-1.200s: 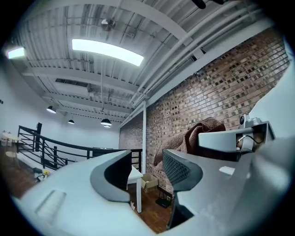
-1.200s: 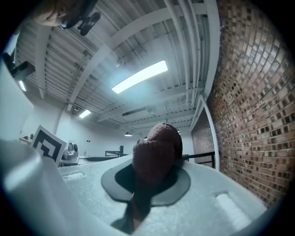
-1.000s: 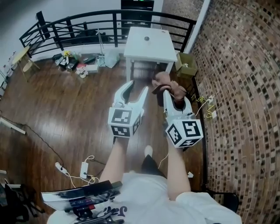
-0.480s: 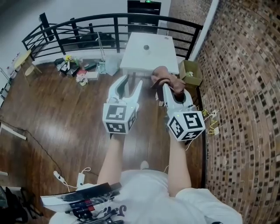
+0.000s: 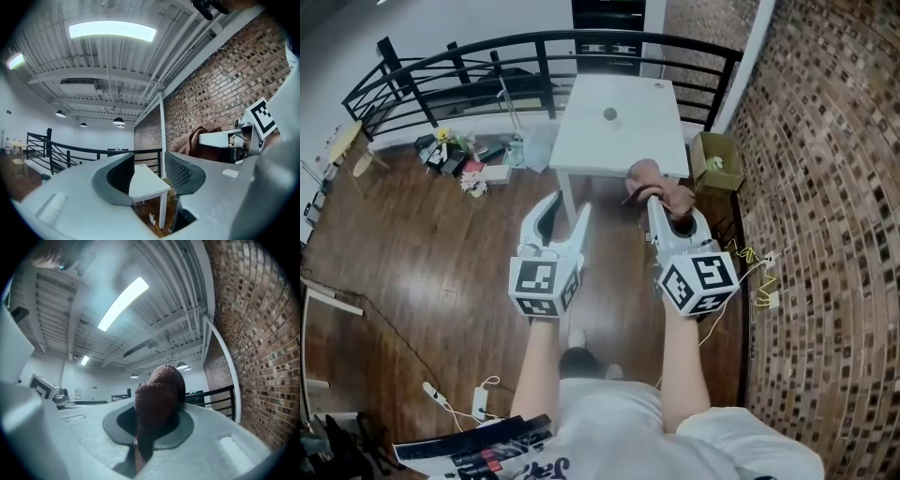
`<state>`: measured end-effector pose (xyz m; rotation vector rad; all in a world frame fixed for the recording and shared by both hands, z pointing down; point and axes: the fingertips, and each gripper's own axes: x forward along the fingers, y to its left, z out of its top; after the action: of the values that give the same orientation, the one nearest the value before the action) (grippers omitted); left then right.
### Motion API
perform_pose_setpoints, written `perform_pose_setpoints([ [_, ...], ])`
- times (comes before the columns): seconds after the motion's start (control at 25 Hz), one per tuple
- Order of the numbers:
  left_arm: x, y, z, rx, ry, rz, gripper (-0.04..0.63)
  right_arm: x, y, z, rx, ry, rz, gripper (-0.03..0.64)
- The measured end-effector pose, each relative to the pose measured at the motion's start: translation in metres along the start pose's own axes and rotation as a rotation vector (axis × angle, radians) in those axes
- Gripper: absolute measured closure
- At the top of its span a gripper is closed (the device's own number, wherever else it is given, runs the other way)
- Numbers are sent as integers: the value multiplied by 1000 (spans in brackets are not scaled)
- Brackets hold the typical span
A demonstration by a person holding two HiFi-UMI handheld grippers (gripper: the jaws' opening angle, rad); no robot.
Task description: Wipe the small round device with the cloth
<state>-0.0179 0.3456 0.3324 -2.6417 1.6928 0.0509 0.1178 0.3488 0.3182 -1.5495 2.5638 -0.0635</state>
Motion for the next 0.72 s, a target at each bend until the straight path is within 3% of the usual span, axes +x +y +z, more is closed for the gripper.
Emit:
perform_pose_setpoints([
  [0.24,86,47,-16,-5,6,-28,370,83,-28,-25,-28,41,-16,589],
  [0.72,229,177,-9,-33,-16,-80,370,259,-70,-29,-67,33,-75,589],
])
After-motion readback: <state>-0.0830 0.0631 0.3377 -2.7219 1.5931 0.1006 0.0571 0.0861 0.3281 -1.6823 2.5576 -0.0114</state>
